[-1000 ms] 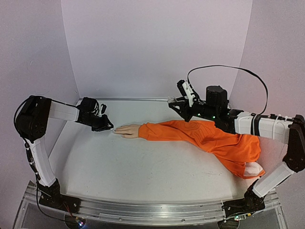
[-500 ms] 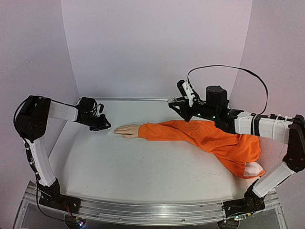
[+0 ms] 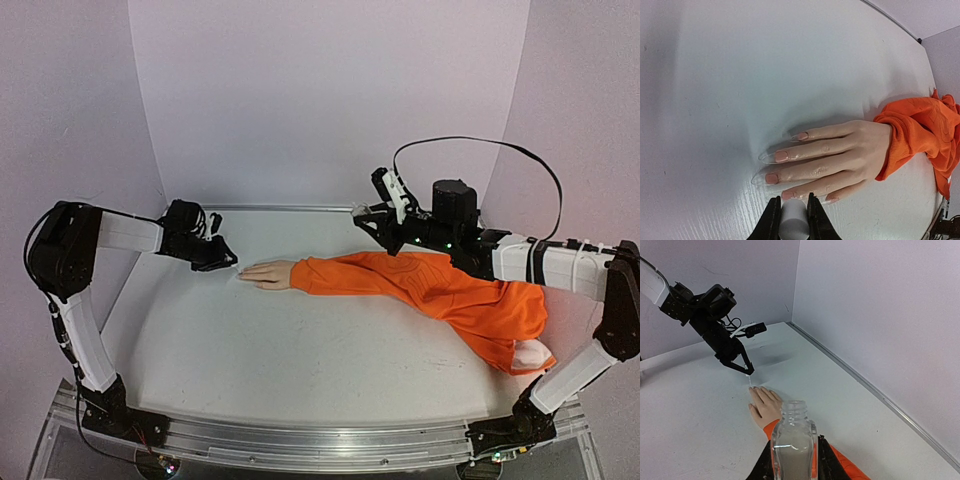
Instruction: Paint the nails
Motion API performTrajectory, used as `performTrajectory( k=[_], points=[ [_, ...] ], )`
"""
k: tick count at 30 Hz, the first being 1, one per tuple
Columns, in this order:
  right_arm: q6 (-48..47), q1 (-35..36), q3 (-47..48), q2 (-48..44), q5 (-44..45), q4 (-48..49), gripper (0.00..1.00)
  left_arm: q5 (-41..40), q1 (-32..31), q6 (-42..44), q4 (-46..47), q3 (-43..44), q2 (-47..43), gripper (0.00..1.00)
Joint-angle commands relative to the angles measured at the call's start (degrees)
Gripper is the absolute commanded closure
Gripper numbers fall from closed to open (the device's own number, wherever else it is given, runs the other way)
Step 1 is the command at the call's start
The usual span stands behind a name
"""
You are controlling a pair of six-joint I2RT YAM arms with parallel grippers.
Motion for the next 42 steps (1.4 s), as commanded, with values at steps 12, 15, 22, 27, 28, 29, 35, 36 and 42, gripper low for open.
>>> performTrajectory(
  k=[12, 15, 22, 27, 28, 29, 35, 36, 42],
  points=[
    [0.9, -0.3, 1.1, -0.7, -0.9, 4.3, 1.00, 0.2, -0.2, -0.3, 2.2, 2.5, 1.4, 1.00],
    [0.8, -0.3, 1.1, -0.6, -0.9, 4.3, 1.00, 0.2, -0.2, -0.3, 2.2, 2.6, 1.8, 1.00],
    [0.8, -0.2, 1.1, -0.7, -0.9, 4.3, 1.00, -0.7, -0.2, -0.1, 2.2, 2.7, 2.8, 1.00],
    [0.9, -0.3, 1.1, -0.7, -0.9, 4.4, 1.00, -2.0, 0.0, 0.0, 2.2, 2.4, 2.5, 1.00],
    [0.9, -0.2, 1.1, -0.6, -0.9, 4.4, 1.00, -2.4, 0.1, -0.1, 2.2, 2.3, 2.3, 1.00],
    [0.9, -0.3, 1.1, -0.7, -0.9, 4.3, 1.00, -3.0, 0.2, -0.1, 2.2, 2.0, 1.9, 1.00],
    [0.9, -0.2, 1.0, -0.8, -0.9, 4.3, 1.00, -4.9, 0.6, 0.4, 2.2, 0.7, -0.5, 1.00],
    [0.9, -0.3, 1.0, -0.8, -0.9, 4.3, 1.00, -4.3, 0.6, 0.4, 2.2, 0.6, -0.9, 1.00],
    [0.9, -0.3, 1.1, -0.5, -1.1, 4.4, 1.00, -1.8, -0.2, 0.1, 2.2, 1.0, -2.6, 1.00]
  ],
)
